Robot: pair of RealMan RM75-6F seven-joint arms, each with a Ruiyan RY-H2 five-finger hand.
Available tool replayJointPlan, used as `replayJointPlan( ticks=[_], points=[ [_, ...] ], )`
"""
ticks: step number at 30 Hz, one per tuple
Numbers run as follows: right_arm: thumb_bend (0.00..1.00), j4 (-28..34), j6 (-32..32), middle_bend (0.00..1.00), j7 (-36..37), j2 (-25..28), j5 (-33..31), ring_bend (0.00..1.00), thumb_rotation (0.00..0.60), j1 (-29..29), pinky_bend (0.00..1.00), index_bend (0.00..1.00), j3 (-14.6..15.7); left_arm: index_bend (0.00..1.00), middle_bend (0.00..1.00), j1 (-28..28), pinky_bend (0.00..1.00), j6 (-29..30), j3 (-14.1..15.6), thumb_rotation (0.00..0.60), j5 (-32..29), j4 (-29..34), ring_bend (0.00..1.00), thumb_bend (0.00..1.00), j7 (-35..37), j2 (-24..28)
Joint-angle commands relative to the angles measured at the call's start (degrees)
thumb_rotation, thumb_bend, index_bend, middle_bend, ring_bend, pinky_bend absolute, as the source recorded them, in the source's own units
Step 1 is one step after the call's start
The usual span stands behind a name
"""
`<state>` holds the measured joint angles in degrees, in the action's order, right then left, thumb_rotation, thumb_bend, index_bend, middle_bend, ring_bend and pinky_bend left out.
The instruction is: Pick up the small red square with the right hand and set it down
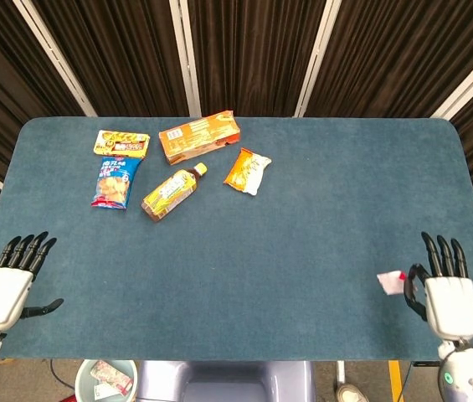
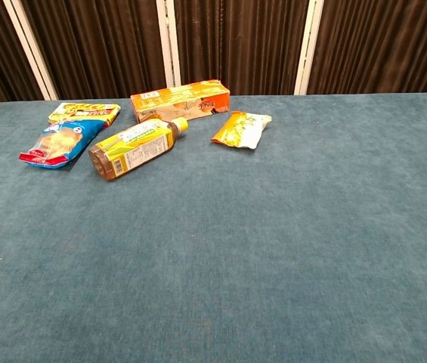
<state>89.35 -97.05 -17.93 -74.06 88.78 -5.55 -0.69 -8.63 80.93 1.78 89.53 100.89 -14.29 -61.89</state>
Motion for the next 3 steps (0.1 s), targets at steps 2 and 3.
replayJointPlan(
  ticks=[2, 3],
  points=[
    [0.54, -0.1, -0.19, 0.04, 1.03, 0.77, 0.94, 0.0, 0.6, 0.93, 0.0, 0.56, -0.03, 0.0, 0.0, 0.87, 0.0, 1.56, 0.72, 0.501, 1.87, 0.61, 0.0, 0.07, -0.53, 0.24],
    [0.54, -0.17, -0.02, 0.04, 1.06, 0.8, 0.97, 0.0, 0.6, 0.99, 0.0, 0.56, -0.07, 0.0, 0.0, 0.92, 0.0, 1.73, 0.75, 0.502, 2.18, 0.51, 0.0, 0.07, -0.63, 0.16]
  ],
)
